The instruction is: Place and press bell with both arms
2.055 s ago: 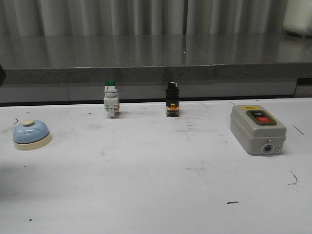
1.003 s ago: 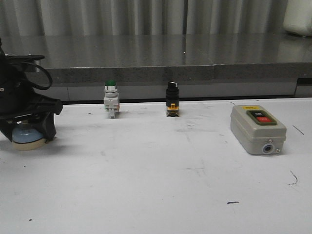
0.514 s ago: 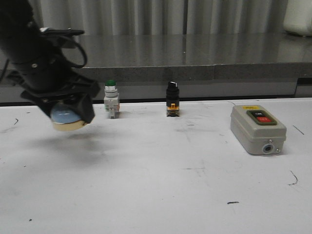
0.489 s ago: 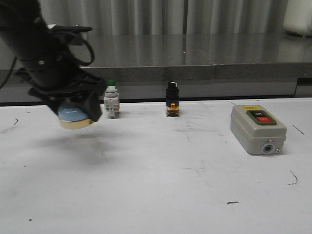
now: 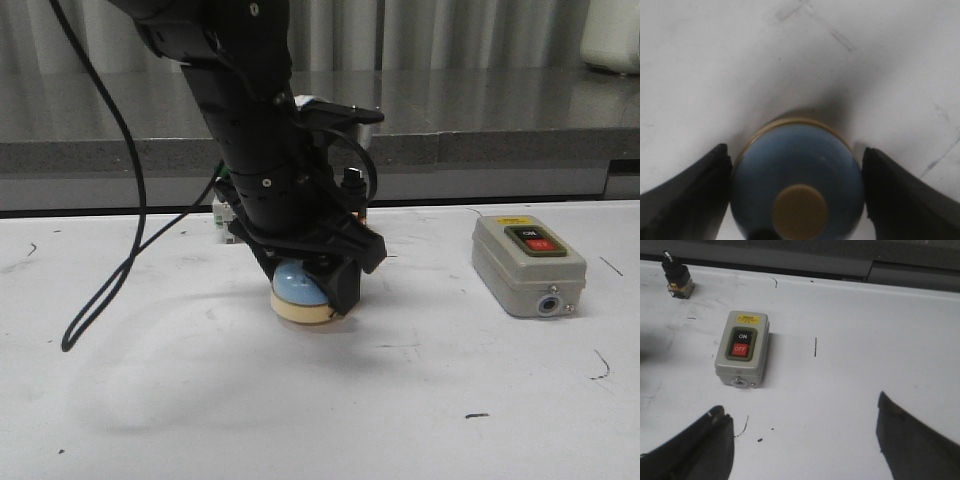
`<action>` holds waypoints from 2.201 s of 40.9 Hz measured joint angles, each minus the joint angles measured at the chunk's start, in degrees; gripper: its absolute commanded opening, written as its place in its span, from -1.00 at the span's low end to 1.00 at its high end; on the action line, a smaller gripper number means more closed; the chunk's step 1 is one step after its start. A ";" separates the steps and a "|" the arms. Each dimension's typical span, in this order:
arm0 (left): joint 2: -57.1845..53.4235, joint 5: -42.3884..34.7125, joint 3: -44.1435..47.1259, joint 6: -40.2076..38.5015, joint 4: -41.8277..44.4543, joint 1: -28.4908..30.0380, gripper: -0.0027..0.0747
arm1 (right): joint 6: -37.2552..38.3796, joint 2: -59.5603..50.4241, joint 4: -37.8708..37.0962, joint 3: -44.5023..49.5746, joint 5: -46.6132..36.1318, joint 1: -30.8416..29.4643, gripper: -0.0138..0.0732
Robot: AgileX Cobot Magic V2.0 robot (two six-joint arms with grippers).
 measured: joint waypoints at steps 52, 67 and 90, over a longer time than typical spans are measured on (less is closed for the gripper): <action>-44.78 4.88 24.50 -4.72 -0.31 4.38 0.40 | 0.00 0.00 0.00 0.00 0.00 0.00 0.70; -68.27 7.23 41.99 -8.54 -0.31 7.47 0.40 | 0.00 0.00 0.00 0.00 0.00 0.00 0.70; -80.56 8.06 48.44 -8.91 -0.31 7.59 0.40 | -4.63 5.03 3.89 -9.55 12.28 5.52 0.70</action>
